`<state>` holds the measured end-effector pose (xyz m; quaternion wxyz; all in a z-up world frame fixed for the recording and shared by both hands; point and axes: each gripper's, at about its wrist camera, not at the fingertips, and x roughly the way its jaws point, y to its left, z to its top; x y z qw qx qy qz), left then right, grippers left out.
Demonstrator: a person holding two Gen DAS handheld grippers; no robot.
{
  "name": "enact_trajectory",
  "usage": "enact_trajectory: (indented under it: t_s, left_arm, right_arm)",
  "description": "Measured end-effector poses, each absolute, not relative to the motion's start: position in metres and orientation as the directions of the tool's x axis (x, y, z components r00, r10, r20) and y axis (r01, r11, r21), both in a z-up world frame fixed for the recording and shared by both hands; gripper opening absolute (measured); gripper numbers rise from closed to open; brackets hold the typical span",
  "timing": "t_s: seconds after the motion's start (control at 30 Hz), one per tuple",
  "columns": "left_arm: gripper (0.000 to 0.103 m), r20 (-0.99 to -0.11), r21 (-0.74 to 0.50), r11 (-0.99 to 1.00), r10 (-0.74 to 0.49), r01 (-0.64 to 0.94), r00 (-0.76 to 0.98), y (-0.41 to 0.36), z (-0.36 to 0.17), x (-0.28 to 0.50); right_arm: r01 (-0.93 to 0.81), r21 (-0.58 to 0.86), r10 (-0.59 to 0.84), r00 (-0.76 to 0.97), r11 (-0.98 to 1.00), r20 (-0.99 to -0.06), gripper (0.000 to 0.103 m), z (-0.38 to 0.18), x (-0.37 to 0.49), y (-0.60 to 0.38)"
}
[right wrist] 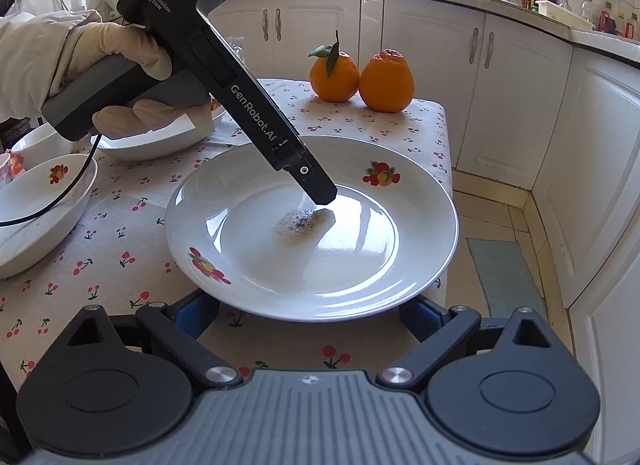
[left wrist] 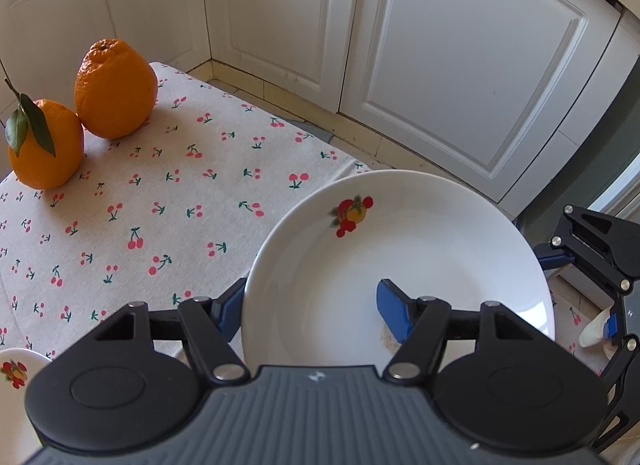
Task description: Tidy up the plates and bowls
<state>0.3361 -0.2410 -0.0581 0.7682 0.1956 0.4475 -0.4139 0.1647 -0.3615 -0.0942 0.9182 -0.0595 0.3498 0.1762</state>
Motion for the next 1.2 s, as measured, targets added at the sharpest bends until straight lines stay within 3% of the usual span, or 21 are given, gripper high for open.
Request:
enact_trajectory:
  t_s: [0.43,0.57,1.2]
  left_arm:
    - [0.068,-0.850,-0.059,0.579,-0.457,0.813,0.263,-0.240,-0.059,0.333]
    - [0.078,-0.840,-0.055,0.577,-0.468,0.815,0.275,-0.239,-0.055,0.329]
    - [0.090,-0.683,0.104,0.697,-0.468,0.709,0.560,-0.120,0.039,0.202]
  right_arm:
    - [-0.365,0.019,0.282,0.687,0.931,-0.670,0.099,-0.094,0.166,-0.361]
    - [-0.362,0.014,0.278,0.690,0.932,-0.669,0.102,-0.094,0.165,-0.361]
    - [-0.372,-0.049,0.269,0.750,0.927,-0.605,0.103,-0.056,0.068,-0.310]
